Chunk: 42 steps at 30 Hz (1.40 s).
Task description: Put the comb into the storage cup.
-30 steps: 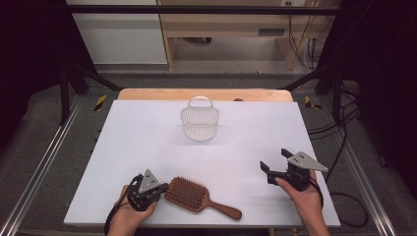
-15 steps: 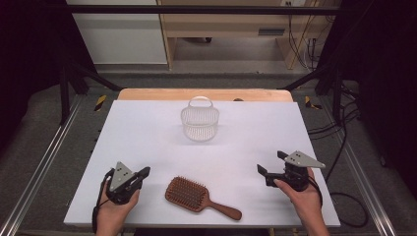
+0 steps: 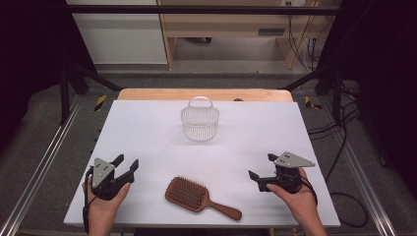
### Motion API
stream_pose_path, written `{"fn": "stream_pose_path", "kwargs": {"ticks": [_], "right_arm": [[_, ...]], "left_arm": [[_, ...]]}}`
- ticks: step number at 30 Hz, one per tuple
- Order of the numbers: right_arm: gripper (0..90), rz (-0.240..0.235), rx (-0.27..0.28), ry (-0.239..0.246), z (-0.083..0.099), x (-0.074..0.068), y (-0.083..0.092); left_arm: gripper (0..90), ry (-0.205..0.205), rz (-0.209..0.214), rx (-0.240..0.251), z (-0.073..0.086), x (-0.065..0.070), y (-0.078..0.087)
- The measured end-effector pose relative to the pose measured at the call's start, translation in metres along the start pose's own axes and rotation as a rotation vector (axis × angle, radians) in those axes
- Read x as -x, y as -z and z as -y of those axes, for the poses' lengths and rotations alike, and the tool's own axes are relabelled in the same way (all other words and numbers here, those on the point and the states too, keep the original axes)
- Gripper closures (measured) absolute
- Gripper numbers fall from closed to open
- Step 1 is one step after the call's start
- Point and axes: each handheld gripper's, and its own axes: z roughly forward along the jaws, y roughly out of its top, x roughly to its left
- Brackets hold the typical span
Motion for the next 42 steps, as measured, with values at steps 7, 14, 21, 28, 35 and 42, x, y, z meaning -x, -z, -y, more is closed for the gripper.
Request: {"fn": "stream_pose_path", "kwargs": {"ticks": [7, 14, 21, 28, 35, 42], "right_arm": [[7.0, -0.061, -0.046, 0.050, -0.006, -0.019, -0.008], [8.5, -0.135, -0.121, 0.131, -0.008, -0.042, -0.017], [10.3, -0.185, -0.191, 0.165, -0.007, -0.060, -0.026], [10.2, -0.240, -0.228, 0.170, -0.007, -0.075, -0.033], [11.5, -0.285, -0.258, 0.193, -0.007, -0.088, -0.041], [15.2, -0.312, -0.305, 0.222, -0.003, -0.102, -0.050]], "left_arm": [[10.0, 0.028, -0.047, 0.013, 0.000, -0.005, -0.003], [5.0, 0.016, -0.049, 0.027, 0.001, -0.008, -0.003], [4.1, 0.015, -0.051, 0.035, 0.002, -0.011, -0.003], [3.8, 0.015, -0.045, 0.035, 0.002, -0.011, -0.003], [3.6, 0.014, -0.036, 0.038, 0.002, -0.012, -0.003], [3.6, 0.006, -0.028, 0.040, 0.002, -0.010, -0.003]]}}
